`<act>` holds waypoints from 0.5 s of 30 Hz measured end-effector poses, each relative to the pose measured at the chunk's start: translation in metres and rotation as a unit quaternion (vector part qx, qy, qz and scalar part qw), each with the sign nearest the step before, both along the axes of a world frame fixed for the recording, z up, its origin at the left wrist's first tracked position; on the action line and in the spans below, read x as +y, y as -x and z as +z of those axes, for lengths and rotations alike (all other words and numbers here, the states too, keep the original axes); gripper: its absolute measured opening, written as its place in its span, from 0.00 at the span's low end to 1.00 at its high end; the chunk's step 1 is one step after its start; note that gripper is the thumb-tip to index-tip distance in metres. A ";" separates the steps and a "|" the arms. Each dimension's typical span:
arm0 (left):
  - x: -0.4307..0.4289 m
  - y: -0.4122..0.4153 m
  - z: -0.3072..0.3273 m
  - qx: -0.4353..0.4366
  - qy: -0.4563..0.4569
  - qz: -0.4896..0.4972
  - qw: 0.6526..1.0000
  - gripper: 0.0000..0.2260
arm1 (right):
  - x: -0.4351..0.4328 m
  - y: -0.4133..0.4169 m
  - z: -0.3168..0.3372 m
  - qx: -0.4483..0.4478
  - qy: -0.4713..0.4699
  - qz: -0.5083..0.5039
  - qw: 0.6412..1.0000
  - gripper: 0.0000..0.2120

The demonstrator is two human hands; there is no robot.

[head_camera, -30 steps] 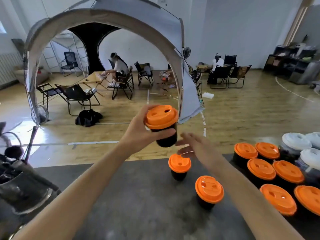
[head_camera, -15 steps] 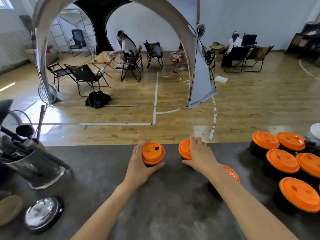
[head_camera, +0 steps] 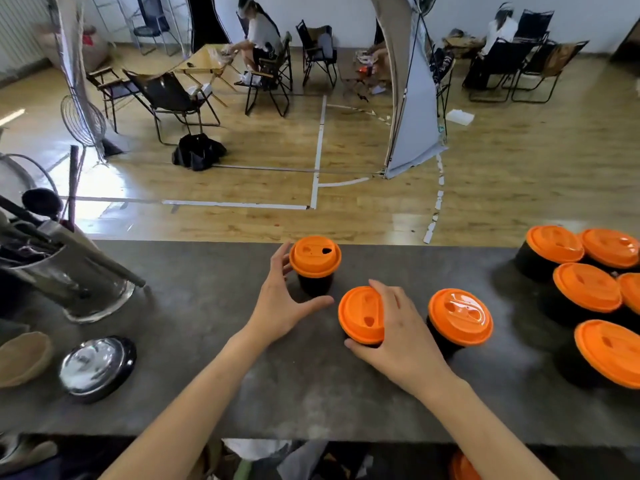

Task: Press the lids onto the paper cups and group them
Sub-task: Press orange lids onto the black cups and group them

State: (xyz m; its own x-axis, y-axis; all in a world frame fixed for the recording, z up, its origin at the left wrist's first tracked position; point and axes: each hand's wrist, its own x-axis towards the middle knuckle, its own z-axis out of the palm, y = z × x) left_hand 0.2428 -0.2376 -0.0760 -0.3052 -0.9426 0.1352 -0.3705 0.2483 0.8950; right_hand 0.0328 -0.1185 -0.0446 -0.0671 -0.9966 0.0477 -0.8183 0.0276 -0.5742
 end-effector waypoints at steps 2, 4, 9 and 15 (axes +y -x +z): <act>0.003 -0.005 -0.004 0.003 -0.009 -0.001 1.000 0.55 | 0.008 -0.002 -0.005 -0.008 0.009 0.000 1.000 0.48; 0.002 -0.006 -0.005 0.002 -0.017 -0.009 1.000 0.55 | 0.013 -0.003 -0.009 -0.020 0.025 0.000 1.000 0.48; -0.002 0.000 -0.005 0.012 -0.027 -0.002 1.000 0.52 | 0.016 -0.004 -0.012 -0.047 0.028 -0.011 0.998 0.50; 0.025 -0.010 -0.013 0.005 -0.030 0.042 0.999 0.45 | 0.022 -0.003 -0.023 -0.103 0.037 -0.010 0.994 0.48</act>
State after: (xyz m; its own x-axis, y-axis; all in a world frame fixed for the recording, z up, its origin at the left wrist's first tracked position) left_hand 0.2523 -0.2124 -0.0888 -0.2228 -0.9716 0.0803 -0.3796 0.1623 0.9108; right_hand 0.0353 -0.0963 -0.0680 -0.1021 -0.9893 0.1039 -0.6828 -0.0063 -0.7306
